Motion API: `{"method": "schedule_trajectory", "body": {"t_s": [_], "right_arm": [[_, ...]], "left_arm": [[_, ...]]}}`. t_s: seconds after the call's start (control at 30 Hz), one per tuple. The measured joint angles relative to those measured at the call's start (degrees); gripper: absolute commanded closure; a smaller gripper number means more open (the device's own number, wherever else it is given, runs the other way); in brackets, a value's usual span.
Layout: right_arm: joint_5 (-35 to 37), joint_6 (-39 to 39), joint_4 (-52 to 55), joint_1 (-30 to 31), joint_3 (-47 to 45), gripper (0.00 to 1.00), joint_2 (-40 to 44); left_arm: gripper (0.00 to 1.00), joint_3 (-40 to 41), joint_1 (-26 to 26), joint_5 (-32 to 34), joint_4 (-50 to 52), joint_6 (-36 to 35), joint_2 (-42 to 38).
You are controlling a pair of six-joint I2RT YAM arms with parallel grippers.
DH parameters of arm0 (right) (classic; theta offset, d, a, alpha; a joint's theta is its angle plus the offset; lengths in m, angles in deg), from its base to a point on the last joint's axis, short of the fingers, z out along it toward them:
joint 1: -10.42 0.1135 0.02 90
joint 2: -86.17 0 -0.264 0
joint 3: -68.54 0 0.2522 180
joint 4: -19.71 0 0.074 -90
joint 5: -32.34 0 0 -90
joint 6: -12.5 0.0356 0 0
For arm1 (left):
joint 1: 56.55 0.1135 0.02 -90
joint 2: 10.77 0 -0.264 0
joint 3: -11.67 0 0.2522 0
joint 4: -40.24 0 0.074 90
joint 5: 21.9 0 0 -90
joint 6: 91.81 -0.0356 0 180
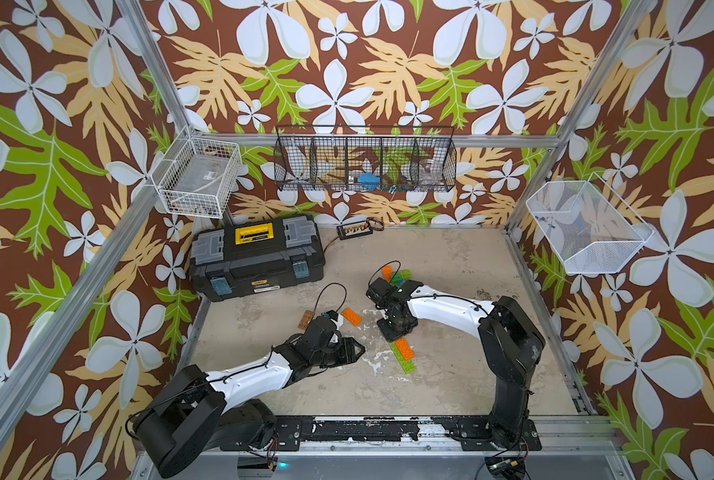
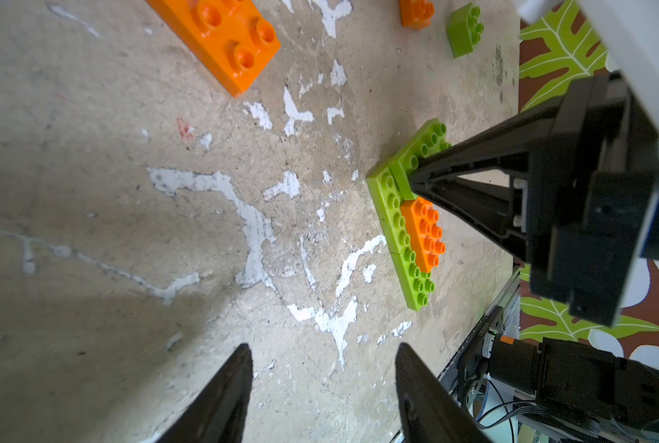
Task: Assemble a small pinwheel with lego
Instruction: Assemble the lego brick with the lego brick.
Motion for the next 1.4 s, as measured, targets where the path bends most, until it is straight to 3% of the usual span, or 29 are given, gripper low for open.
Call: {"method": "schedule_trajectory", "body": {"t_s": [0.9,1.4], "right_arm": [[-3.3,-4.7,-1.0,-0.4,-1.1,0.88,0.8],[-4.0,-1.6,-4.5,-2.5,-5.5,0.88,3.0]], "left_arm": [[0.39,0.0,0.0,0.0,-0.3,-0.2,1.6],[0.39,-1.6,-0.3,-0.5,-0.5,-0.5,3.3]]}}
